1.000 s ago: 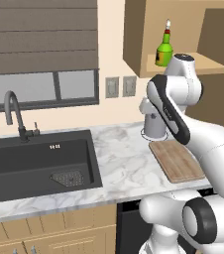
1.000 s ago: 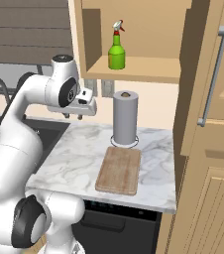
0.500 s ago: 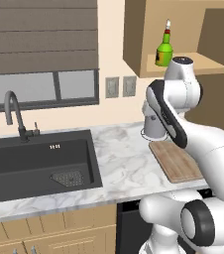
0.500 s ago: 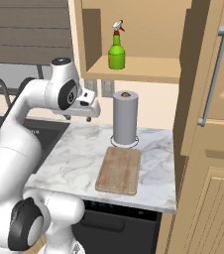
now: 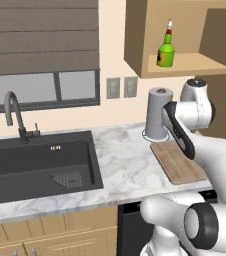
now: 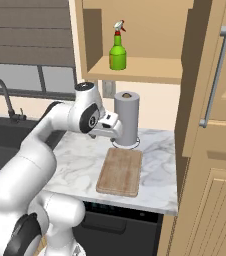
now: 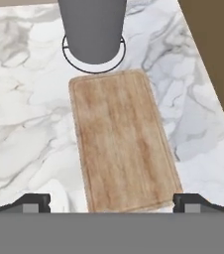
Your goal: Move the cutting board and knife to the sink. Then move spray from the cabinet to the counter.
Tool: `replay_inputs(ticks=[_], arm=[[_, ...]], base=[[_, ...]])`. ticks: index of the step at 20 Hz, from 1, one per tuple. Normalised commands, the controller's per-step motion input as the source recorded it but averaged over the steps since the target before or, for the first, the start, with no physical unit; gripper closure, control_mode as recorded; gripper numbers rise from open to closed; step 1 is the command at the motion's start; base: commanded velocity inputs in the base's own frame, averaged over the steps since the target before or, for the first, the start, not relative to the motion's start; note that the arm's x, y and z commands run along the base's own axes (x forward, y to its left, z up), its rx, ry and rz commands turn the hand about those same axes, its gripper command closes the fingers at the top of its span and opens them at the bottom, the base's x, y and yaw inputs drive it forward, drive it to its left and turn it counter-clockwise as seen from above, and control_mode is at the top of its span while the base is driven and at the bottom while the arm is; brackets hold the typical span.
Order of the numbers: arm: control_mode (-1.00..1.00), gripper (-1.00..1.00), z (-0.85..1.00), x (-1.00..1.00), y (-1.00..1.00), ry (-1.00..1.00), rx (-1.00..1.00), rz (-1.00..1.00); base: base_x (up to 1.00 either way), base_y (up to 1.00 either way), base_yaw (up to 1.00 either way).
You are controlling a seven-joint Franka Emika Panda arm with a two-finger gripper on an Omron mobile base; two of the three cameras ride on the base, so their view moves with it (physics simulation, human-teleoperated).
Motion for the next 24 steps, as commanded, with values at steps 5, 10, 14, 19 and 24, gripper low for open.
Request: replay_inputs(ticks=[5, 10, 14, 19, 24], arm=[[-1.00, -1.00, -0.19, 0.39, -0.58, -0.01, 0.00, 0.09], [-1.00, -1.00, -0.28, 0.53, -0.39, 0.02, 0.00, 0.12], [-1.00, -1.00, -0.26, 0.46, -0.41, 0.18, 0.00, 0.19], [-1.00, -1.00, -0.21, 0.21, -0.34, 0.04, 0.00, 0.18], [-1.00, -1.00, -0.18, 0.13, -0.23, 0.01, 0.00, 0.04]], base=[[0.00, 0.00, 0.00], [0.00, 0.00, 0.00], [0.00, 0.00, 0.00], [0.00, 0.00, 0.00], [0.00, 0.00, 0.00]])
